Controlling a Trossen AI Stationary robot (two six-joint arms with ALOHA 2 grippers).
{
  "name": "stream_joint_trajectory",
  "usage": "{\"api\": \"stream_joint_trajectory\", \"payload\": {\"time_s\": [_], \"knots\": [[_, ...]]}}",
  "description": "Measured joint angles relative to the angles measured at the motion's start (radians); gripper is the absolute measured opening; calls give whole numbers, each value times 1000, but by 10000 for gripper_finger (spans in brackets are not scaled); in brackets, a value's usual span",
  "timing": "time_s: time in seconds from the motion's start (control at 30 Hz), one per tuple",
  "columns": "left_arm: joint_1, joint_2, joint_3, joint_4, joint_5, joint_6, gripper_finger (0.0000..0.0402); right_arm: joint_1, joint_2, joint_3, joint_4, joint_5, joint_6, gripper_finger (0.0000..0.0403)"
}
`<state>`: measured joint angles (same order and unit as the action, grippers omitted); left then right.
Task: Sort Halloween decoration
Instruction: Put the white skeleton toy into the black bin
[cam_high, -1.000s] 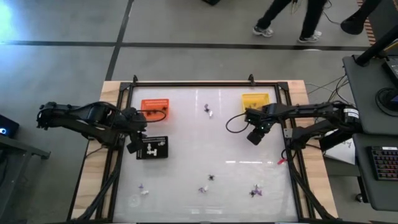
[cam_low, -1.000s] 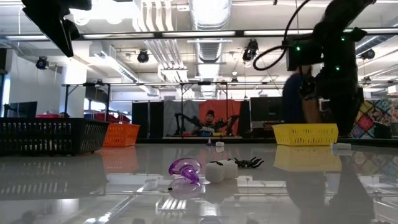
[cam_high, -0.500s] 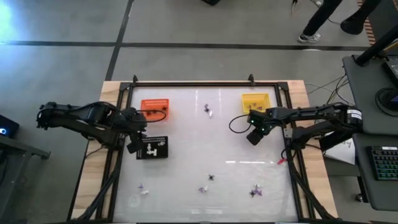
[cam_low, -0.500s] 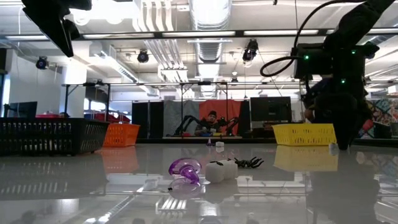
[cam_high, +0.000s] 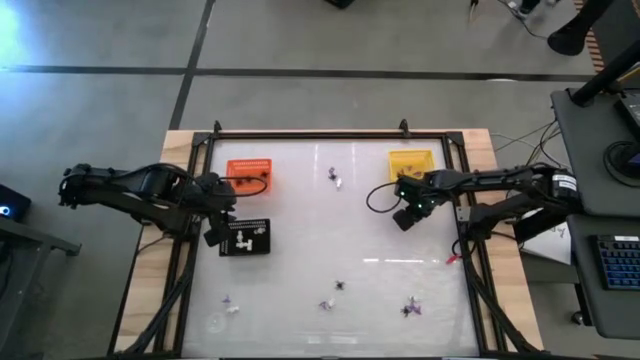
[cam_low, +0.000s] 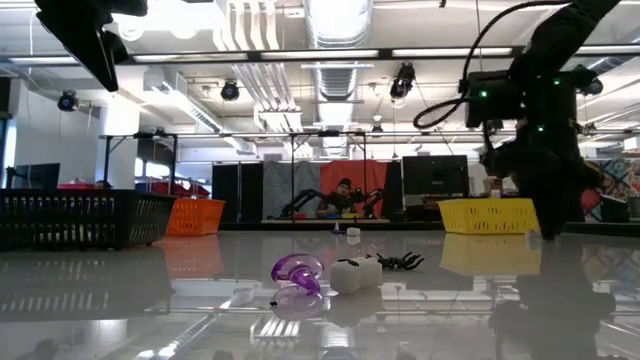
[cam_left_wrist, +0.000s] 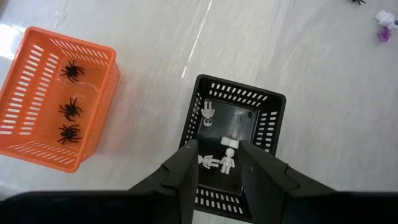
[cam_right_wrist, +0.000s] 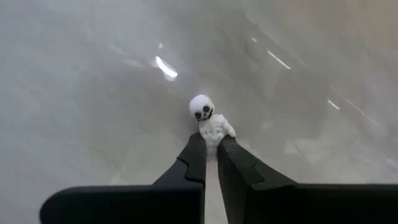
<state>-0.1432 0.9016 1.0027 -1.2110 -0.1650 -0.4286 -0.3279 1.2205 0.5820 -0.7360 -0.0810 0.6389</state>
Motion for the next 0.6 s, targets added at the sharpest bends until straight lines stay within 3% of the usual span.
{"api": "stream_joint_trajectory", "payload": {"time_s": [0.37,0.6], "knots": [[2,-14,0,1,80,44,98,11,-2,206,-3,-31,61,10],[2,-27,0,54,131,72,97,85,5,325,164,-23,119,10]]}}
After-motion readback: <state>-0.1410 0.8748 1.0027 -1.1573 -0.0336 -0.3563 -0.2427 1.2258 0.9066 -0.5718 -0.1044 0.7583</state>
